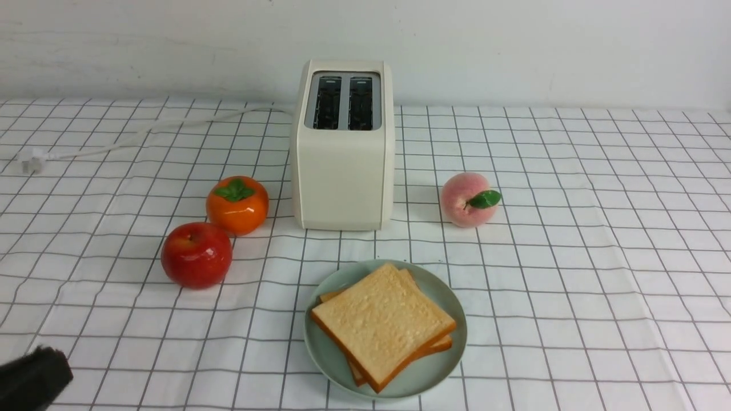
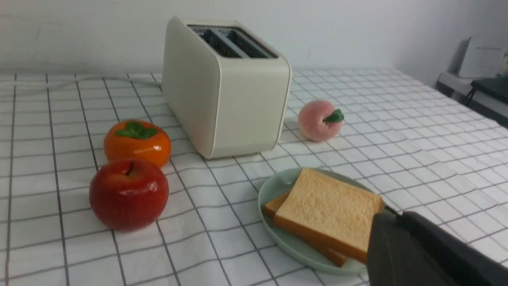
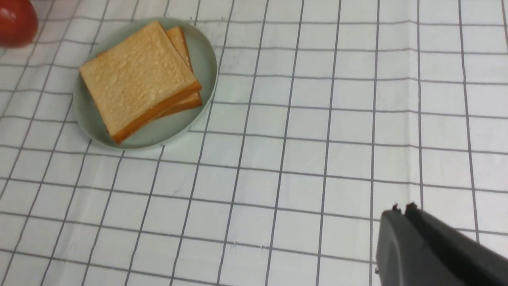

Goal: Take toasted bread from bread machine on white checkered table place on plate.

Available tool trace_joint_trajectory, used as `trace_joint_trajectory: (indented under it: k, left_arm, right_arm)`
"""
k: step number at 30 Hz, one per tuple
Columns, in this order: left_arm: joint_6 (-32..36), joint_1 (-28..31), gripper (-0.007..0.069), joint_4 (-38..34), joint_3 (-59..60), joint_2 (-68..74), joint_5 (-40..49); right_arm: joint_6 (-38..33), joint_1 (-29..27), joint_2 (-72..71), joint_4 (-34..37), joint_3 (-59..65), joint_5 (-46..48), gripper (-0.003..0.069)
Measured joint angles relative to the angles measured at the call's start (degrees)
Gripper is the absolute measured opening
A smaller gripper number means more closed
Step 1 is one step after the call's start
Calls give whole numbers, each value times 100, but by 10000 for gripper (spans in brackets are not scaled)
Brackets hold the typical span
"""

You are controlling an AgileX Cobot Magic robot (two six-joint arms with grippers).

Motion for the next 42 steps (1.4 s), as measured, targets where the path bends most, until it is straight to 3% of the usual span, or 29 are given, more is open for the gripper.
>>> trace_joint_trajectory:
  k: [17,19,23,29,42]
  left_arm:
    - [-5,0,-13,-5,896,19,244]
    - [-5,0,-13,-7,896,19,267]
    - [-5,0,-13,-7,896,19,283]
    - [-5,0,-13,-7,896,19,316]
    - [-5,0,-13,-53,913,38,442]
  right_arm:
    - [17,-6,-716,-161,688,122,13]
    - [17,-159,-844,-316,802,-157,5]
    - [-217,-668,-1184,-355,1591,-1675,-19]
    - [-504,-1006,-2263,-304,3940,-3468,-19]
    - [-438,-1032,-2368,-277,4295,-3610,-18]
